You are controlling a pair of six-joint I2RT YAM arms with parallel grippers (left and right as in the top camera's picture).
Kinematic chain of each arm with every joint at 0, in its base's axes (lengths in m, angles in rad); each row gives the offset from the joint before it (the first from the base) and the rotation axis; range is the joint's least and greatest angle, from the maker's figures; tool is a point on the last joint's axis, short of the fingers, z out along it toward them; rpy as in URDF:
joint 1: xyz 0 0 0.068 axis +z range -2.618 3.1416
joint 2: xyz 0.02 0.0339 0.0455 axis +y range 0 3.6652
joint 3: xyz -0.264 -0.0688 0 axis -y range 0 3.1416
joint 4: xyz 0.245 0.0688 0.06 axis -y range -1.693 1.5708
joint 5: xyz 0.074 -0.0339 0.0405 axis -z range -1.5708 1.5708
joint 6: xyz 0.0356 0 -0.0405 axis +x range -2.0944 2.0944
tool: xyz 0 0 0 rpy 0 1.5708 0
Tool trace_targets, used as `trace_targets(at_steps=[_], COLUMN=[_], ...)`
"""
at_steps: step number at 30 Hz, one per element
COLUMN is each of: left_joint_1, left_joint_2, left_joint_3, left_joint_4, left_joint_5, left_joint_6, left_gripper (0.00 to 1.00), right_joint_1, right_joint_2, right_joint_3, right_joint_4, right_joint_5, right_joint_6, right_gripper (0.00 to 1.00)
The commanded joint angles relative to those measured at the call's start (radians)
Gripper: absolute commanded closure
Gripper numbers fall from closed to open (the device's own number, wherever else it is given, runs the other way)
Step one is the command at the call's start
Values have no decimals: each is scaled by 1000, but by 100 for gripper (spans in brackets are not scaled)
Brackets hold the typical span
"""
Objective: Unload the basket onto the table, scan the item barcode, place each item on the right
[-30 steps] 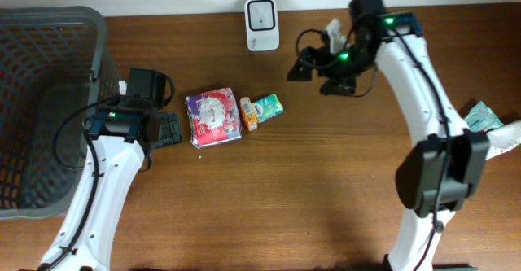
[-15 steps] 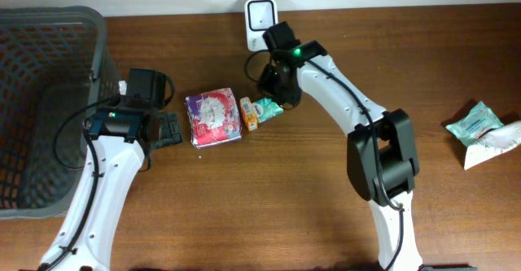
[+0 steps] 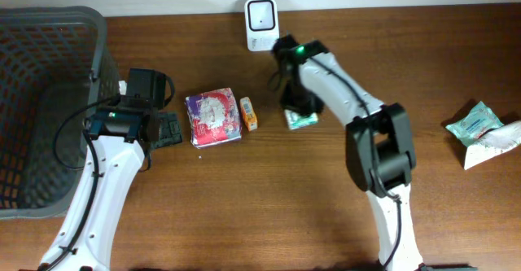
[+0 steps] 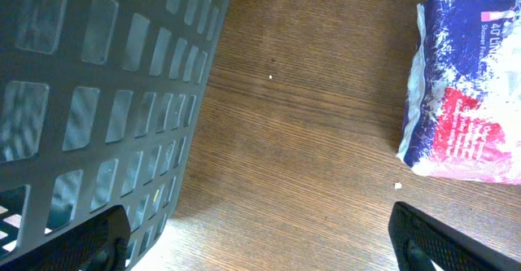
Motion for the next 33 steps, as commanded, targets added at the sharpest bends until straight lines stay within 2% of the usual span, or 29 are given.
trace_targets(at_steps=[1,2,3,4,6,11,12,15,22,23,24,25,28,29,31,33], left_joint_1=[4,4,4,4,4,4,4,4,4,4,4,4,4,4,4,4], left_joint_2=[-4,-4,-4,-4,-4,-4,-4,-4,-4,-4,-4,-4,-4,-4,-4,-4], left_joint_3=[0,0,0,0,0,0,0,0,0,0,0,0,0,0,0,0], left_joint_4=[2,2,2,2,2,2,2,2,2,2,2,2,2,2,2,2], left_joint_5=[1,0,0,0,0,0,0,0,0,0,0,1,1,0,1,0], left_joint_6=[-10,-10,-10,-10,-10,-10,-10,-10,-10,-10,-10,-10,-10,-10,-10,-10], left_gripper=[1,1,1,1,1,1,1,1,1,1,1,1,1,1,1,1], right_joint_1=[-64,-73,-73,-71,-61,-51,-48,-23,9,8,8,8,8,8,9,8], right_joint_2=[-40,-42,-42,-42,-31,-14,-12,2,17,17,17,16,13,13,9,-6], right_joint_3=[124,198,220,223,213,111,92,4,-126,-132,-131,-123,-61,-8,58,126], right_joint_4=[-61,-100,-99,-88,-58,10,18,82,165,163,164,163,159,159,158,148], right_joint_5=[23,-82,-171,-235,-235,-182,-177,-138,-124,-124,-128,-160,-258,-329,-447,-583], right_joint_6=[-159,-167,-167,-167,-114,285,323,369,369,342,321,266,66,-62,-231,-343], right_gripper=[92,69,56,49,69,69,69,63,62,80,92,96,96,96,96,96])
